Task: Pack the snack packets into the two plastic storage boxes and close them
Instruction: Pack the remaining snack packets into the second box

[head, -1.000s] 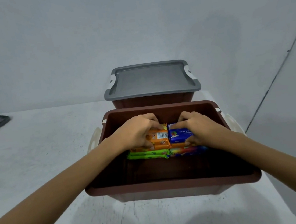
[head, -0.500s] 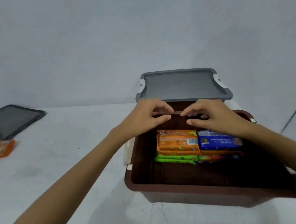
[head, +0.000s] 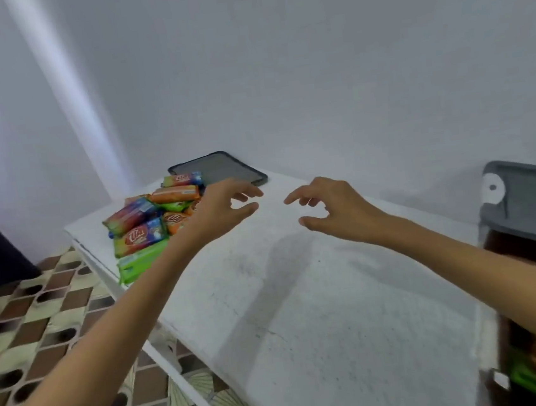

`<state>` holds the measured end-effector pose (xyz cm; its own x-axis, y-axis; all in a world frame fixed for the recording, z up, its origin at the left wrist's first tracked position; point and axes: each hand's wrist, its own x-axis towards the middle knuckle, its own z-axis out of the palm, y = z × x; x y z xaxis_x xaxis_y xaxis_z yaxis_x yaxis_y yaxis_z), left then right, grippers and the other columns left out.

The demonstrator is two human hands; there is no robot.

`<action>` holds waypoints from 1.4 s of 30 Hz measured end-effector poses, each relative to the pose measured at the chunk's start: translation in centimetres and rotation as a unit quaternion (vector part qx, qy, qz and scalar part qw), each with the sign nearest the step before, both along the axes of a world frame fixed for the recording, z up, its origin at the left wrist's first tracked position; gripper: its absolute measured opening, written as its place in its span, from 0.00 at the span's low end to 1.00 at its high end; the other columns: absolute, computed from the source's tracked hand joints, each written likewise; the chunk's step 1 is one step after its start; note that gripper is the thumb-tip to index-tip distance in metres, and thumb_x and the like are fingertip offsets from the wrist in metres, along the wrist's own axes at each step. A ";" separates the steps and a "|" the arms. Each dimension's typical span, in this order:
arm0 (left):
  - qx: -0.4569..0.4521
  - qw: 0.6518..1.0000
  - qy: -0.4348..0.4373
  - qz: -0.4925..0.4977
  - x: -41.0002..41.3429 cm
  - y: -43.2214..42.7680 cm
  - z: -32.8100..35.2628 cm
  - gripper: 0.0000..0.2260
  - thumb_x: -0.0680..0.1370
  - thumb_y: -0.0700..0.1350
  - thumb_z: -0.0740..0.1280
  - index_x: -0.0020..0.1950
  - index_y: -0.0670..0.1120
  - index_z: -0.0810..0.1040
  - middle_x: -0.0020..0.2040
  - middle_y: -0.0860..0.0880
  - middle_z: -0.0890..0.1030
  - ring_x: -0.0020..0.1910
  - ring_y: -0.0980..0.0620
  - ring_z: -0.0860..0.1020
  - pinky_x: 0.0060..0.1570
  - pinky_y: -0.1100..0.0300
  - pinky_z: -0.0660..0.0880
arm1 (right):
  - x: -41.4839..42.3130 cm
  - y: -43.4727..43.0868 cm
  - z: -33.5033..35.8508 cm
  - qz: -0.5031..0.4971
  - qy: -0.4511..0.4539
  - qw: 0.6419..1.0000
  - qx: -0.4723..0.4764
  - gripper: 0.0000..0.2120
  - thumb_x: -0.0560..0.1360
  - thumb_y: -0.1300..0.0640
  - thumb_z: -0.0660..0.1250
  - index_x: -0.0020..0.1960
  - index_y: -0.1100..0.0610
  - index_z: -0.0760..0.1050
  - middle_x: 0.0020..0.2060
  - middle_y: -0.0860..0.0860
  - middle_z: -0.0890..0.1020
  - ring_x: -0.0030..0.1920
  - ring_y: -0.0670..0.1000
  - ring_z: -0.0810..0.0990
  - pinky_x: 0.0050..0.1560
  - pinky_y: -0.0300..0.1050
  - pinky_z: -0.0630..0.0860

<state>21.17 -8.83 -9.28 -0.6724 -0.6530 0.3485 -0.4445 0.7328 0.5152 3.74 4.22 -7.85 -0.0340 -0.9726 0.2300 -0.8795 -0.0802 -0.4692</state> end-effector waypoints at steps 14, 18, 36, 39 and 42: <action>0.135 0.948 -0.197 0.210 14.6 -11.0 -9.2 0.33 0.68 0.55 0.73 0.70 0.49 0.67 0.68 0.43 0.64 0.67 0.44 0.63 0.68 0.52 0.62 | 9.3 -23.2 -9.6 0.045 0.070 0.994 0.068 0.29 0.72 0.53 0.69 0.71 0.50 0.65 0.61 0.62 0.69 0.64 0.62 0.66 0.61 0.49 0.66; 0.107 0.943 -0.250 0.194 15.3 -11.5 -11.1 0.33 0.70 0.57 0.71 0.72 0.54 0.62 0.69 0.45 0.59 0.68 0.45 0.61 0.67 0.49 0.64 | 9.3 -26.3 -12.1 0.051 0.140 0.982 0.120 0.32 0.74 0.47 0.66 0.74 0.47 0.57 0.72 0.61 0.59 0.71 0.63 0.58 0.70 0.52 0.57; 0.115 0.938 -0.270 0.186 13.0 -11.7 -11.0 0.34 0.71 0.60 0.69 0.73 0.57 0.59 0.67 0.44 0.65 0.65 0.45 0.63 0.61 0.52 0.64 | 6.1 -24.4 -9.8 0.008 0.166 0.943 0.290 0.41 0.72 0.41 0.67 0.76 0.44 0.47 0.71 0.61 0.61 0.69 0.63 0.64 0.67 0.54 0.65; 0.101 0.948 -0.236 0.189 12.9 -11.1 -10.6 0.32 0.70 0.59 0.70 0.71 0.57 0.65 0.62 0.46 0.71 0.58 0.48 0.68 0.52 0.57 0.67 | 6.9 -23.4 -10.4 0.022 0.197 0.956 0.218 0.33 0.75 0.45 0.64 0.75 0.48 0.55 0.69 0.59 0.68 0.67 0.58 0.68 0.65 0.48 0.65; 0.099 0.953 -0.211 0.193 12.7 -10.4 -10.1 0.31 0.67 0.59 0.73 0.68 0.56 0.69 0.57 0.48 0.75 0.49 0.53 0.68 0.44 0.61 0.64 | 6.5 -22.3 -9.6 0.025 0.158 0.963 0.217 0.31 0.72 0.50 0.69 0.73 0.49 0.62 0.67 0.56 0.72 0.65 0.56 0.70 0.59 0.44 0.68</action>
